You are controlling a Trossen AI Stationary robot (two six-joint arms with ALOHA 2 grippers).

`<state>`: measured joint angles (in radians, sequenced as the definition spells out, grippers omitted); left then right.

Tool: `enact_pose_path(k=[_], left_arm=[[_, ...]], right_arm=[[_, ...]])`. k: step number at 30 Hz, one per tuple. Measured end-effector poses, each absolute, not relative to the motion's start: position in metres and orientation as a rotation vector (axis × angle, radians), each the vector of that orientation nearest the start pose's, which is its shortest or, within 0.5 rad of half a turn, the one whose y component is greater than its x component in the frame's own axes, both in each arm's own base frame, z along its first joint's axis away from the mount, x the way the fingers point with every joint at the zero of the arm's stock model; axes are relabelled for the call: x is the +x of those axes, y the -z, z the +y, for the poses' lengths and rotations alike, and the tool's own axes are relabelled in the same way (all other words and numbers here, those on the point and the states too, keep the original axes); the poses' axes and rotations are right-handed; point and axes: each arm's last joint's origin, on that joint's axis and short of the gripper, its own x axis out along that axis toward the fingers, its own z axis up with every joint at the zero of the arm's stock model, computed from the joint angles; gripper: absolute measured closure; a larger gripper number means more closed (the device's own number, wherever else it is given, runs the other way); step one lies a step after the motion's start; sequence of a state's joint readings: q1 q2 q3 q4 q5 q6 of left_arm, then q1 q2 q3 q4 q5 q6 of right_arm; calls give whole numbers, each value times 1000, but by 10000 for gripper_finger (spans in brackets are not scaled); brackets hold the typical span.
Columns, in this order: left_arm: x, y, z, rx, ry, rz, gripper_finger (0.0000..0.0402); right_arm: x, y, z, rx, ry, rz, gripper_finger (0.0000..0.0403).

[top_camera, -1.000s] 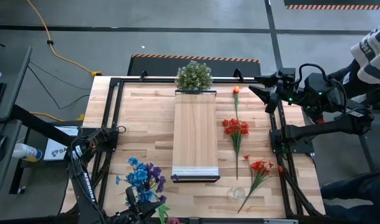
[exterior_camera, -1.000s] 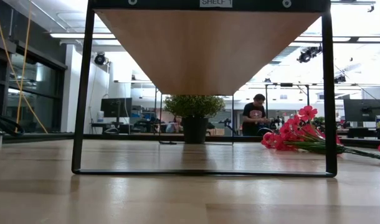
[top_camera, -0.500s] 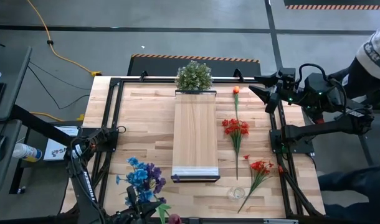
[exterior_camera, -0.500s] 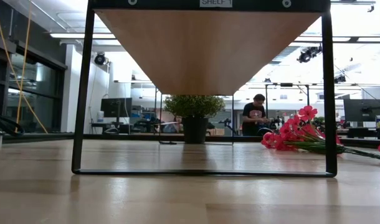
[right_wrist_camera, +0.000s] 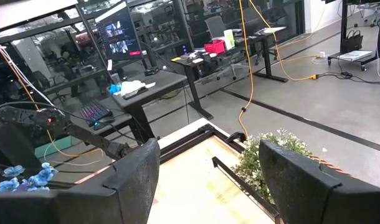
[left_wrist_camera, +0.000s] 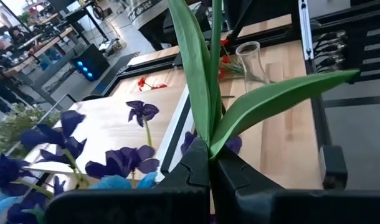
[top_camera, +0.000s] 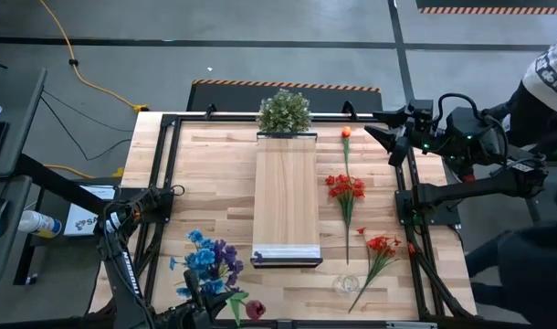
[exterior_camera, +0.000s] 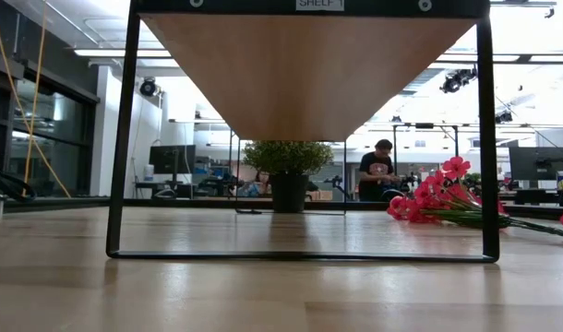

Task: Pick and place flowers into a vace then onto a shelf
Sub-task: Put the red tulip into the left transparent vase

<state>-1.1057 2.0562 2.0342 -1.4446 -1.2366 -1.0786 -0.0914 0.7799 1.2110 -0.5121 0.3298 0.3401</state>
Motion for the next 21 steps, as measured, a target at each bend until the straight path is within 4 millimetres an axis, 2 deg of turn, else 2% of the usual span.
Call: enact_pose_path(k=[21], left_arm=[[201,-314,-341,265,-363,430,372]], right_arm=[[123,-438,-21,318,425,12,141]])
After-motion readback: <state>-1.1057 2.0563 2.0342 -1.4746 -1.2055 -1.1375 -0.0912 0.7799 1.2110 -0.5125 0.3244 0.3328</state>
